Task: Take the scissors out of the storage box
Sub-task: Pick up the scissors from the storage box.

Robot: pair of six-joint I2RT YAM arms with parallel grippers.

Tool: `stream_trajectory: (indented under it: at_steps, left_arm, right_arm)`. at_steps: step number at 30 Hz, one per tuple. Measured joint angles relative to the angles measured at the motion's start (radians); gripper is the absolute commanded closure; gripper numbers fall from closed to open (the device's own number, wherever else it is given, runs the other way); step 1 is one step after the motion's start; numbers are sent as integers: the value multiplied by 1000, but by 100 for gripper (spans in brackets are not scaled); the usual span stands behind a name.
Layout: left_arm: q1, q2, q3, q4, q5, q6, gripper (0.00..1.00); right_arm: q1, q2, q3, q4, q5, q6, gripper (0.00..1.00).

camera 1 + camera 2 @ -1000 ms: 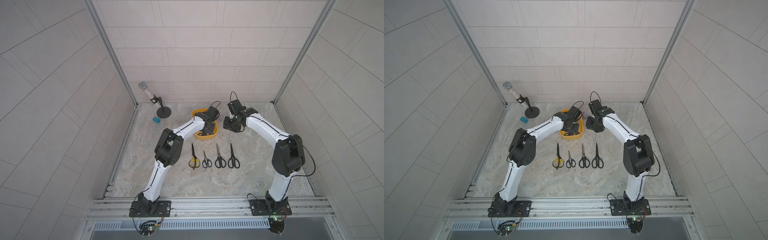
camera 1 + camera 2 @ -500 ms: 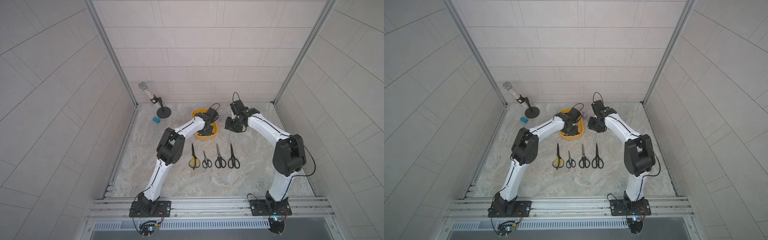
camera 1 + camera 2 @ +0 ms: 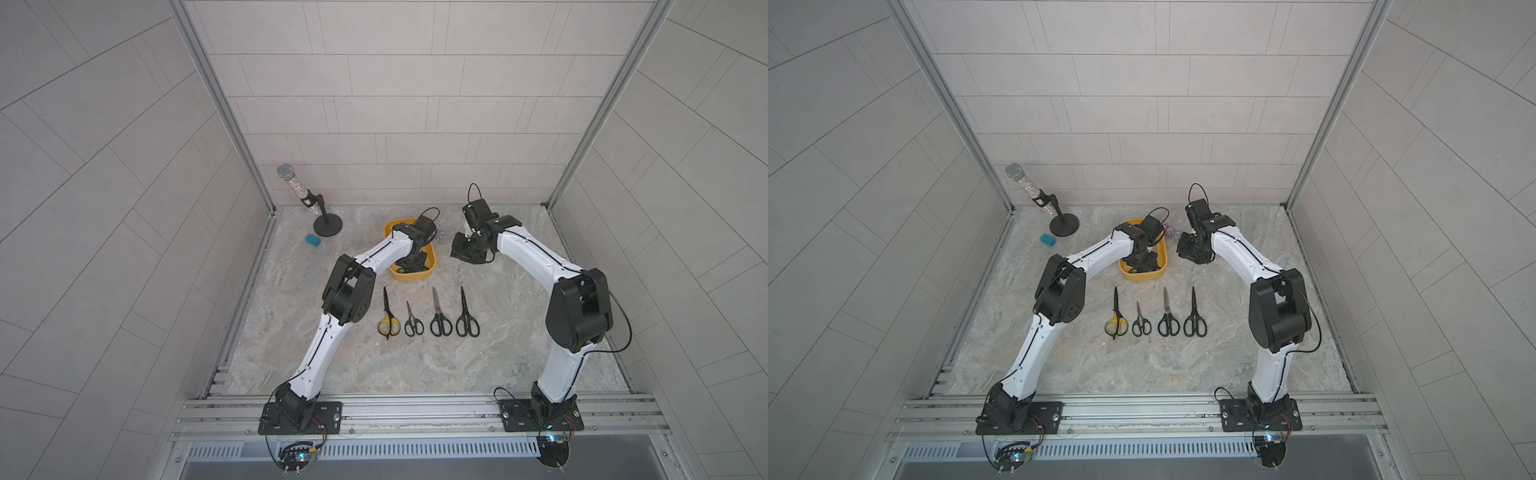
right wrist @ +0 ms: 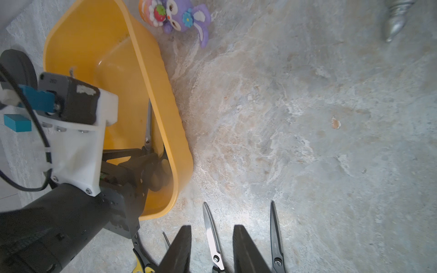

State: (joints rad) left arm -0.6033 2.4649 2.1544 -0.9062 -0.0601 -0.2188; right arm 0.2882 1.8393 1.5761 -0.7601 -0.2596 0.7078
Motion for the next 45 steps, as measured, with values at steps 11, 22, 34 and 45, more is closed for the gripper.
stream_trajectory:
  at_steps: [11, 22, 34, 45]
  left_arm:
    - [24, 86, 164, -113, 34, -8, 91]
    - [45, 86, 171, -108, 57, -13, 100]
    - [78, 67, 180, -72, 52, -17, 100]
    - [79, 47, 184, -72, 51, -20, 100]
  right_arm:
    - [-9, 8, 18, 0, -15, 3, 65]
    - [-21, 16, 34, -14, -21, 3, 65]
    - [-21, 18, 51, -19, -21, 3, 65]
    - [-21, 18, 51, -22, -22, 3, 65]
